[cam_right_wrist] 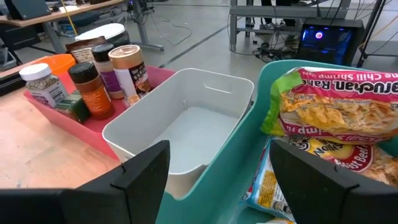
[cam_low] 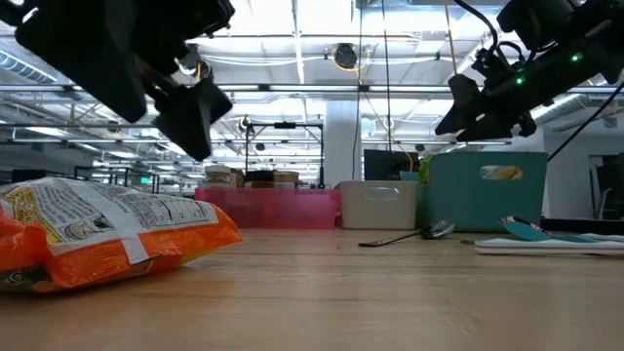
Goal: Pick & Place Food Item
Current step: Put the orange noodle pack into the green bin
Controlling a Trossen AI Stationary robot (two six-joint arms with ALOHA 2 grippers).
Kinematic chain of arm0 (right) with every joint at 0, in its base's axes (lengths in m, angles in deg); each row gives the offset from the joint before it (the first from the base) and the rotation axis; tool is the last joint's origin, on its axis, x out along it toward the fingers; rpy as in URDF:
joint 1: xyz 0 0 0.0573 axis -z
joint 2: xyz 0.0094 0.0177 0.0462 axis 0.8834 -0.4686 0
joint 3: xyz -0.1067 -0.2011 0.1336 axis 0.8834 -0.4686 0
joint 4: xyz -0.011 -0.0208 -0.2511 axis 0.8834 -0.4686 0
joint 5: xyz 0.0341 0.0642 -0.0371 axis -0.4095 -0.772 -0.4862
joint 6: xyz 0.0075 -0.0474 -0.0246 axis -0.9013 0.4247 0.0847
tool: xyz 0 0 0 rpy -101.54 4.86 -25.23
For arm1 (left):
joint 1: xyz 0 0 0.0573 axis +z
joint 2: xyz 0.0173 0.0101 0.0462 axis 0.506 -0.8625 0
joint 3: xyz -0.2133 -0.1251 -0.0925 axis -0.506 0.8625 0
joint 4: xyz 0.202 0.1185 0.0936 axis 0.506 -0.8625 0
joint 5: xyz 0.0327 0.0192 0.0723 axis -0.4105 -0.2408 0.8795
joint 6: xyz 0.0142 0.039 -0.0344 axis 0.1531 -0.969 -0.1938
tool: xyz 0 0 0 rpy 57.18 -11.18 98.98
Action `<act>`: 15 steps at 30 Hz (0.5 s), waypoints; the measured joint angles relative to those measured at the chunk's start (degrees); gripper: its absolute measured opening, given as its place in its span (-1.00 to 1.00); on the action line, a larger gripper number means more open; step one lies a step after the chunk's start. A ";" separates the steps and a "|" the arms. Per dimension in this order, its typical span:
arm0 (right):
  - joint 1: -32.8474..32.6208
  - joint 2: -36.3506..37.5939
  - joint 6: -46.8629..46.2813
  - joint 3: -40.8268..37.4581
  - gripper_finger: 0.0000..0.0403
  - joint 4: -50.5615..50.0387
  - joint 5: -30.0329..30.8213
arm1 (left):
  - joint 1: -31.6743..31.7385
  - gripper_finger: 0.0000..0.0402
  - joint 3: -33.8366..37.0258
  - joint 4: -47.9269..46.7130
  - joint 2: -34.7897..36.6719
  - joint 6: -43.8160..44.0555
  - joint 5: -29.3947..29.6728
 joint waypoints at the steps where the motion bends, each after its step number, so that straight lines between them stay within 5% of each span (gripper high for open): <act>1: 0.00 0.00 0.00 0.00 0.33 0.05 0.00 | -0.19 0.42 0.02 0.56 -0.87 0.23 -0.02; 15: -0.11 0.02 -0.06 -0.04 0.33 4.27 -9.77 | -0.61 0.42 0.00 4.23 -9.61 7.65 -0.77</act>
